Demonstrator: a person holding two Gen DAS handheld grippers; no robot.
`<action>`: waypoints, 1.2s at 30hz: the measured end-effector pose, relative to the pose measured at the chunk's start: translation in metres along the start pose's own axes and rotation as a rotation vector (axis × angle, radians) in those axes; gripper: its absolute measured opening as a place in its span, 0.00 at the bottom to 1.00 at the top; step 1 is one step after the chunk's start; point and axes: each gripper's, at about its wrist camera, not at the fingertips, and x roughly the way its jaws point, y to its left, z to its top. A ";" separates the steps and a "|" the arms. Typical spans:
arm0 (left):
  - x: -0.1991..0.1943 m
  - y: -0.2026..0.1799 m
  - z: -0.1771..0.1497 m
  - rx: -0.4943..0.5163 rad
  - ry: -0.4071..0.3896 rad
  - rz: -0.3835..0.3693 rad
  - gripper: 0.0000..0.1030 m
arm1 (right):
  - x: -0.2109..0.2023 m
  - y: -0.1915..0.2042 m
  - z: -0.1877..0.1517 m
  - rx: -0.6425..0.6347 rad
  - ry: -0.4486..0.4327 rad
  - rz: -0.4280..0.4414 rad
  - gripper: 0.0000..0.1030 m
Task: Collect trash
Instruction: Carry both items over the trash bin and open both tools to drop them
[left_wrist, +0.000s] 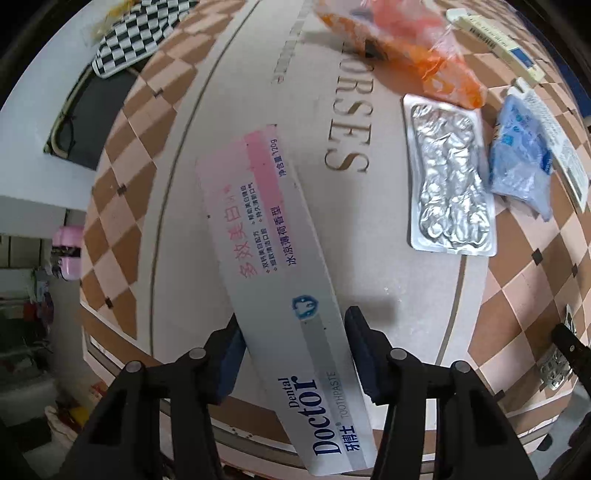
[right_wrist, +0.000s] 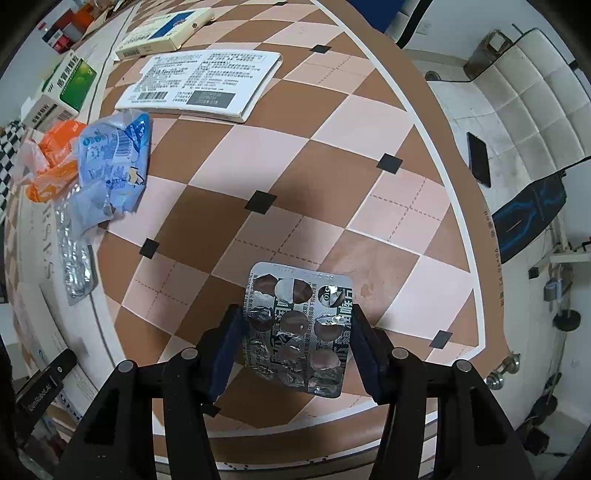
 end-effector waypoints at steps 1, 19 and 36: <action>-0.006 -0.001 -0.002 0.003 -0.013 0.001 0.47 | -0.002 -0.002 -0.002 0.002 0.000 0.012 0.57; -0.131 0.056 -0.085 0.164 -0.349 -0.105 0.47 | -0.115 0.003 -0.083 -0.076 -0.215 0.158 0.57; -0.111 0.131 -0.238 0.393 -0.292 -0.256 0.47 | -0.143 0.007 -0.308 -0.020 -0.217 0.214 0.57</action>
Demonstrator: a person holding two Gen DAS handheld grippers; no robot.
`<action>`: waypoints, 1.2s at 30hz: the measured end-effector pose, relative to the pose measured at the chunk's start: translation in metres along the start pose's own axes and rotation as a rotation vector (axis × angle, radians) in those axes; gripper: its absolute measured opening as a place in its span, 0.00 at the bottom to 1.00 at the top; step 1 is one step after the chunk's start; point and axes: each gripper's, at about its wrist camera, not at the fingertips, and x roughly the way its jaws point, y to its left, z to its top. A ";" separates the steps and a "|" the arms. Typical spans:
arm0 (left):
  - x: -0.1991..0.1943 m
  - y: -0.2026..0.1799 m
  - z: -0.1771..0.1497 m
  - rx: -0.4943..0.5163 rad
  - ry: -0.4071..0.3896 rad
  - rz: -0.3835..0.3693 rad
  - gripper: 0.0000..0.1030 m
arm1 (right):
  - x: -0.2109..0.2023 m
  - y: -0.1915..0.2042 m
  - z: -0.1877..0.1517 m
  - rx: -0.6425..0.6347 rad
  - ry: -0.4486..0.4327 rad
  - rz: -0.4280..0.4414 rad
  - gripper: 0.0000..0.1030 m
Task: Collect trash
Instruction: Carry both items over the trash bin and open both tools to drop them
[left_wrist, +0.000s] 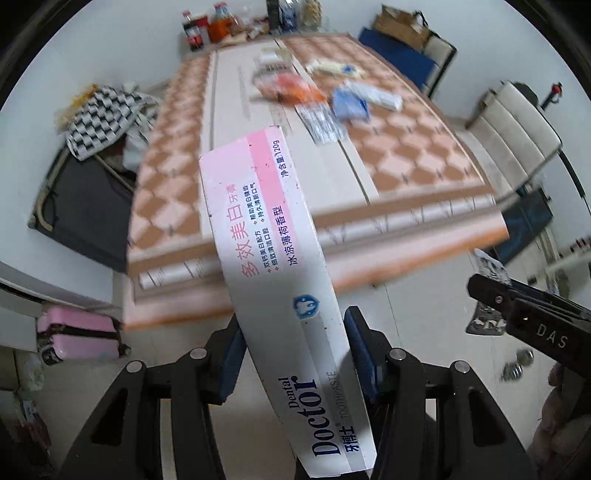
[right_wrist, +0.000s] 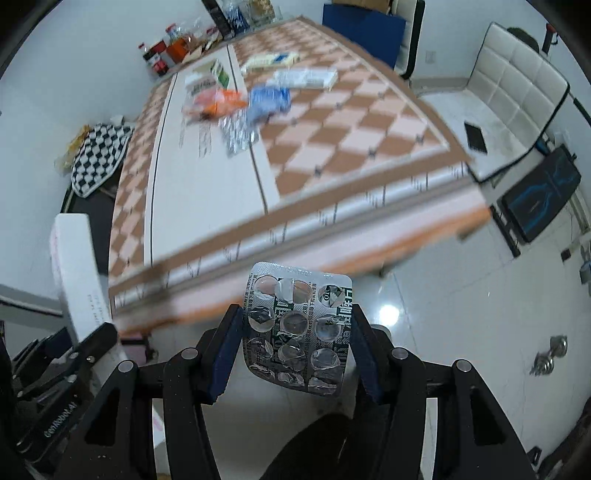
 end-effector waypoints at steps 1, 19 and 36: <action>0.005 0.000 -0.009 0.002 0.018 -0.007 0.47 | 0.004 -0.002 -0.010 -0.002 0.014 -0.001 0.57; 0.296 -0.001 -0.125 -0.087 0.452 -0.274 0.47 | 0.251 -0.095 -0.150 0.054 0.372 -0.014 0.57; 0.490 0.007 -0.140 -0.186 0.602 -0.340 0.50 | 0.488 -0.103 -0.166 0.000 0.503 -0.019 0.57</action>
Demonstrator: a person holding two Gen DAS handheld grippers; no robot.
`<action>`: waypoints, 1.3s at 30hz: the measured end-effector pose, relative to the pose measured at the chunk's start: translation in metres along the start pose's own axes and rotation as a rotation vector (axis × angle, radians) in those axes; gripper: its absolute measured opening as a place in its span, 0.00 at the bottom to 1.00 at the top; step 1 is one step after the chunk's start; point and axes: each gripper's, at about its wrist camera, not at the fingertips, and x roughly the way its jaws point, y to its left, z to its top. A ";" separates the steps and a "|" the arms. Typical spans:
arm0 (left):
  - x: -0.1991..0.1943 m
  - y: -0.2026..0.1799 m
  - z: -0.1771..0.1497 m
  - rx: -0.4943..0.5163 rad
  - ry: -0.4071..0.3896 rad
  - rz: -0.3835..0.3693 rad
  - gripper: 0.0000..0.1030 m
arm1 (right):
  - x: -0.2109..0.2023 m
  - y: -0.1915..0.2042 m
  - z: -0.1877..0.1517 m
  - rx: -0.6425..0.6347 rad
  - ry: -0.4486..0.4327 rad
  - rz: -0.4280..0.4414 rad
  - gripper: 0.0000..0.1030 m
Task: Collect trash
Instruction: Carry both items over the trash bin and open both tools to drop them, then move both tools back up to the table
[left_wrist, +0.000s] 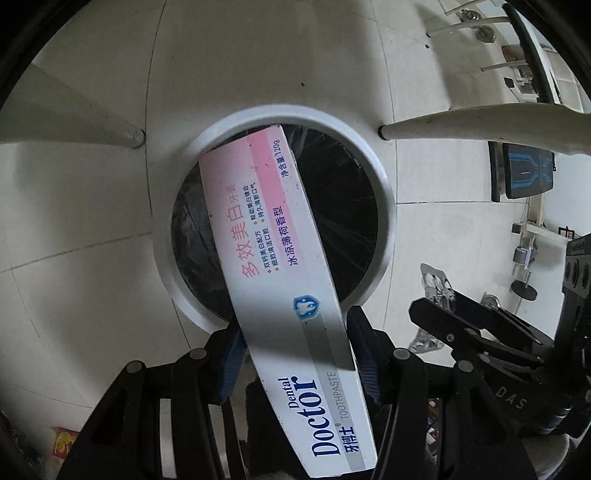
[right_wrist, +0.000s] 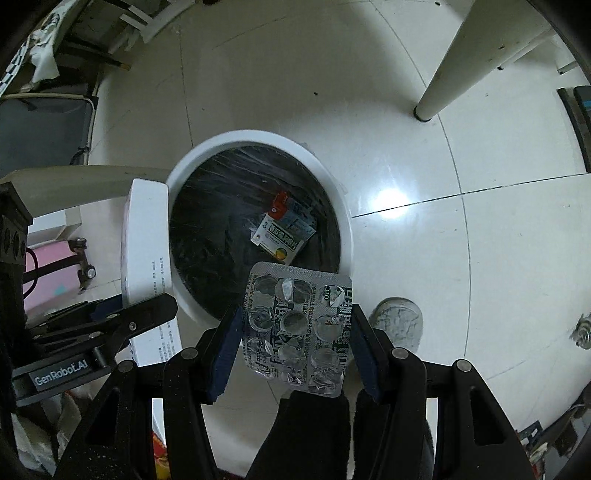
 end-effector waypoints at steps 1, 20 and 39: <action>0.000 0.004 -0.001 -0.007 0.007 -0.005 0.50 | 0.004 0.001 0.002 -0.003 0.005 0.001 0.57; -0.064 0.029 -0.066 -0.117 -0.156 0.244 0.89 | -0.017 0.024 -0.012 -0.080 -0.012 -0.022 0.93; -0.145 -0.022 -0.114 -0.094 -0.251 0.361 0.89 | -0.135 0.037 -0.061 -0.100 -0.116 -0.126 0.93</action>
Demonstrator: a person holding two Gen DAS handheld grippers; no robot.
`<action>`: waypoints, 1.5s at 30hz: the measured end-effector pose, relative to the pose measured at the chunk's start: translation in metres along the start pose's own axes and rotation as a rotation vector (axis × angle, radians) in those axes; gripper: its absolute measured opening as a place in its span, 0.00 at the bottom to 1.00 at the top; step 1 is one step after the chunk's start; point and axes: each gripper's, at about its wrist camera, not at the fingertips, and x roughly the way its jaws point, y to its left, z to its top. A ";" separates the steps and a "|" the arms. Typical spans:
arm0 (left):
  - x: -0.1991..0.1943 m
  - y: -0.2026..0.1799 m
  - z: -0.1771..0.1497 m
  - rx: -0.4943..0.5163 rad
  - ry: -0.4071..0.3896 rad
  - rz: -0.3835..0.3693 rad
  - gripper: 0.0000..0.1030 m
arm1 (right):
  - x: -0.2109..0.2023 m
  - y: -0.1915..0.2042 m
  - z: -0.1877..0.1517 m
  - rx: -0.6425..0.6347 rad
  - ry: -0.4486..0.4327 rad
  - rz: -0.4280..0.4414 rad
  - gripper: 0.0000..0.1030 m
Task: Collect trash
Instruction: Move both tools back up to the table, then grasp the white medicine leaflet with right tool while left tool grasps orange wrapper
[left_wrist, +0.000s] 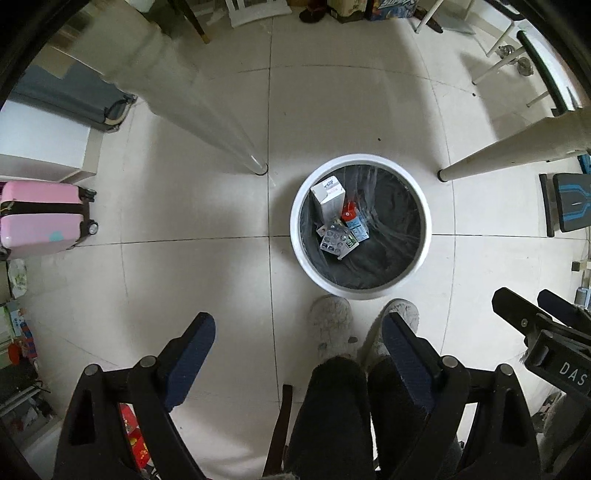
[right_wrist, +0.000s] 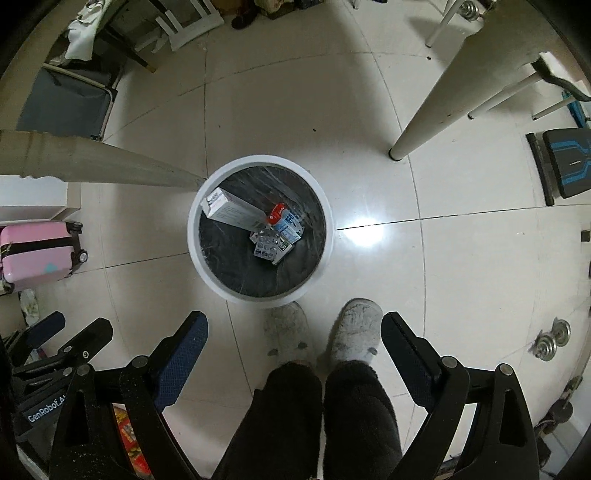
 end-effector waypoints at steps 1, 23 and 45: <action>-0.009 -0.001 -0.002 -0.001 -0.002 0.000 0.89 | -0.008 0.001 -0.003 0.000 -0.003 -0.002 0.93; -0.260 0.017 0.041 -0.071 -0.247 -0.030 0.89 | -0.307 0.021 0.002 0.119 -0.199 0.104 0.93; -0.304 -0.046 0.397 -0.321 -0.235 -0.105 0.89 | -0.351 -0.027 0.448 -0.149 -0.157 -0.065 0.93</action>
